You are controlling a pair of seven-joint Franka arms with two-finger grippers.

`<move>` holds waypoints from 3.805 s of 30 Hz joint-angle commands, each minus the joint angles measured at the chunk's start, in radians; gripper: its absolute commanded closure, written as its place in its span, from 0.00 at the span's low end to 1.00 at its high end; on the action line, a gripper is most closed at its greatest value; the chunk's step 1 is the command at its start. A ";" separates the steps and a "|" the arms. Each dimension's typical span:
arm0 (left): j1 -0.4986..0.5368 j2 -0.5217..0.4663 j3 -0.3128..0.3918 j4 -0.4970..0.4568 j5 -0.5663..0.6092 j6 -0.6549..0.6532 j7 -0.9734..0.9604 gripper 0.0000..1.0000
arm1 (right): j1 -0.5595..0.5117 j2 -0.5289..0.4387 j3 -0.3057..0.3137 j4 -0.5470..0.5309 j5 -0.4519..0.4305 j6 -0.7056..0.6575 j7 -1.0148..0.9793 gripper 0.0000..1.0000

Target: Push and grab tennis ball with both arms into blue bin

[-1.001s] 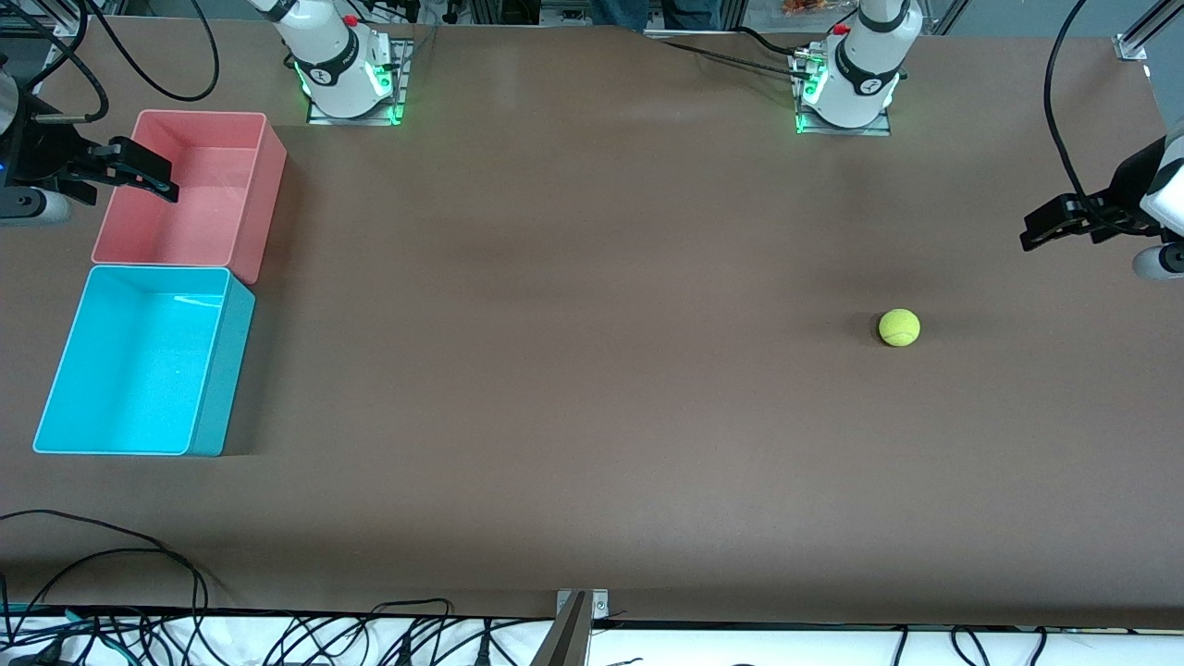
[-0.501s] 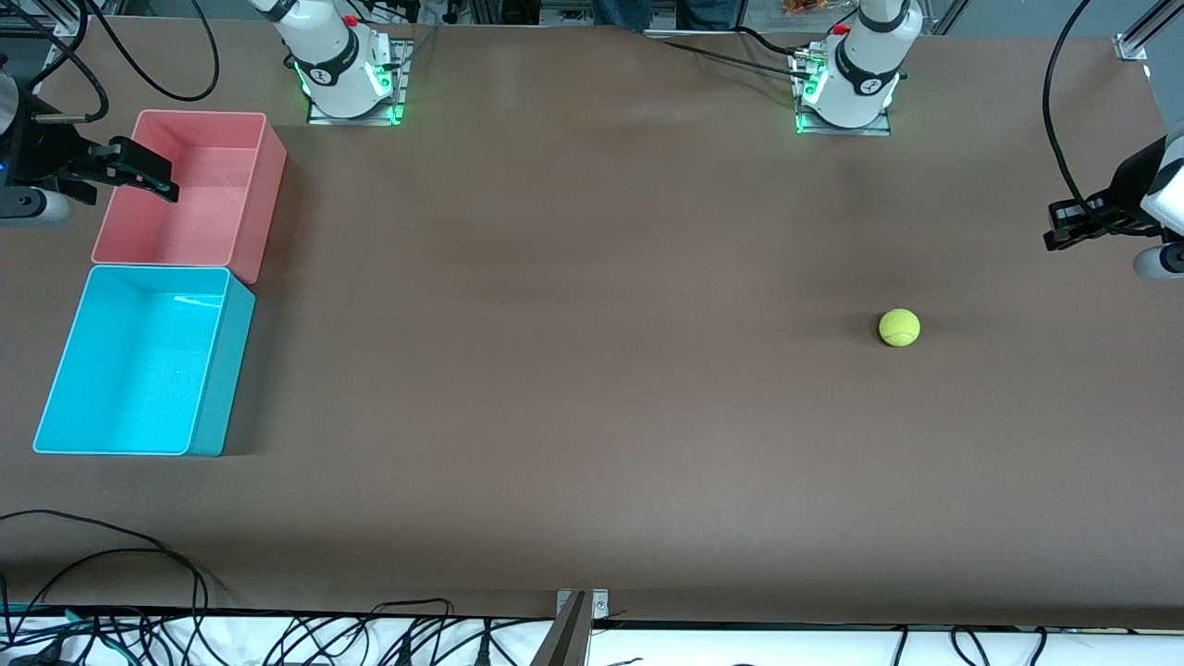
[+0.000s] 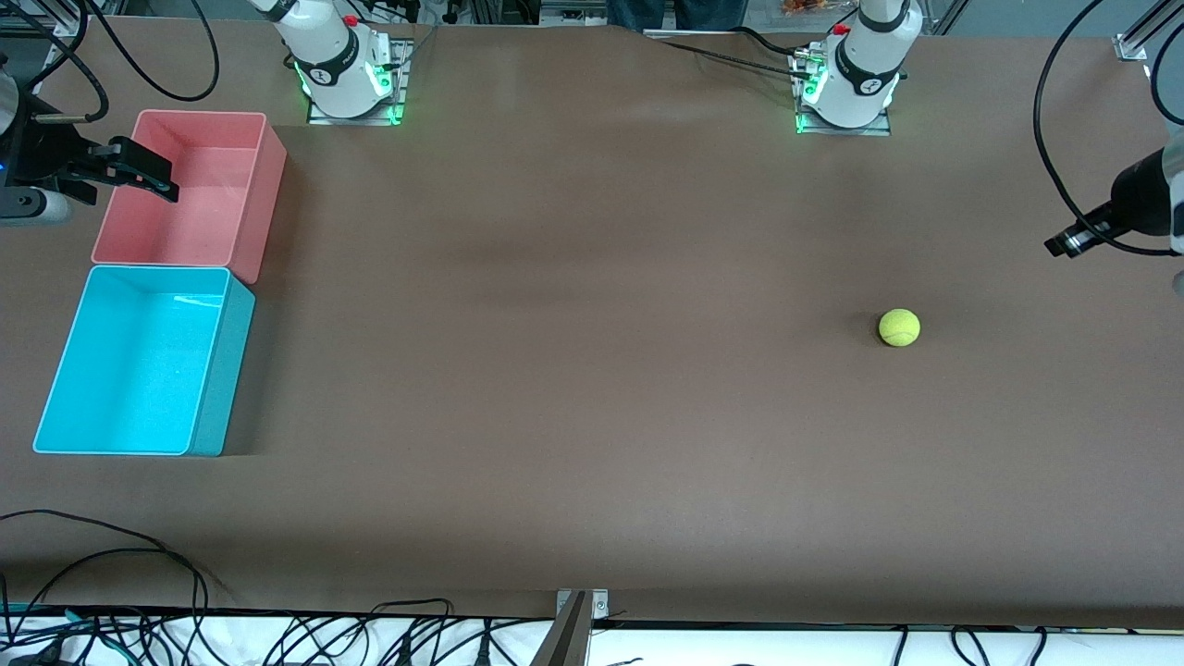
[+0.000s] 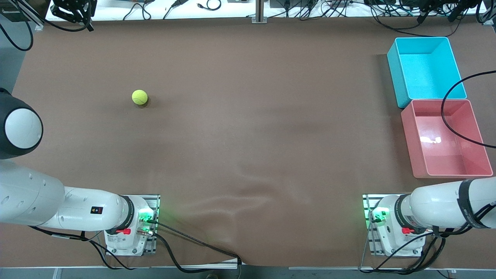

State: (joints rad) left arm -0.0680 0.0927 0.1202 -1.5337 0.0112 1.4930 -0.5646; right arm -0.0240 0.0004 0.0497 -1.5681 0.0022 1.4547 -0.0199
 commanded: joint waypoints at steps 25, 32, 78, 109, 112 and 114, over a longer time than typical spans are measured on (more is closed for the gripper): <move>0.080 0.079 -0.001 -0.408 -0.002 0.394 -0.788 1.00 | 0.002 0.000 0.002 0.025 0.004 -0.030 -0.006 0.00; 0.114 0.082 0.001 -0.558 0.000 0.588 -0.834 1.00 | 0.004 0.000 0.004 0.025 0.002 -0.030 -0.008 0.00; 0.264 0.292 -0.001 -0.666 0.233 1.006 -0.891 1.00 | 0.007 0.000 0.012 0.026 0.004 -0.033 -0.003 0.00; 0.313 0.231 -0.274 -0.726 0.222 0.951 -1.120 1.00 | 0.006 0.000 0.010 0.026 0.004 -0.040 -0.005 0.00; 0.335 0.213 -0.274 -0.718 0.222 0.945 -1.043 1.00 | 0.006 0.000 0.010 0.026 0.004 -0.040 -0.006 0.00; 0.344 0.200 -0.274 -0.707 0.222 0.928 -0.990 1.00 | 0.006 0.000 0.010 0.026 0.004 -0.040 -0.006 0.00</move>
State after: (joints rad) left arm 0.2470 0.3513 -0.1478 -2.2483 0.2148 2.4712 -1.6696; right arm -0.0207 0.0000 0.0618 -1.5630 0.0023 1.4386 -0.0204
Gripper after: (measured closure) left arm 0.991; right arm 0.000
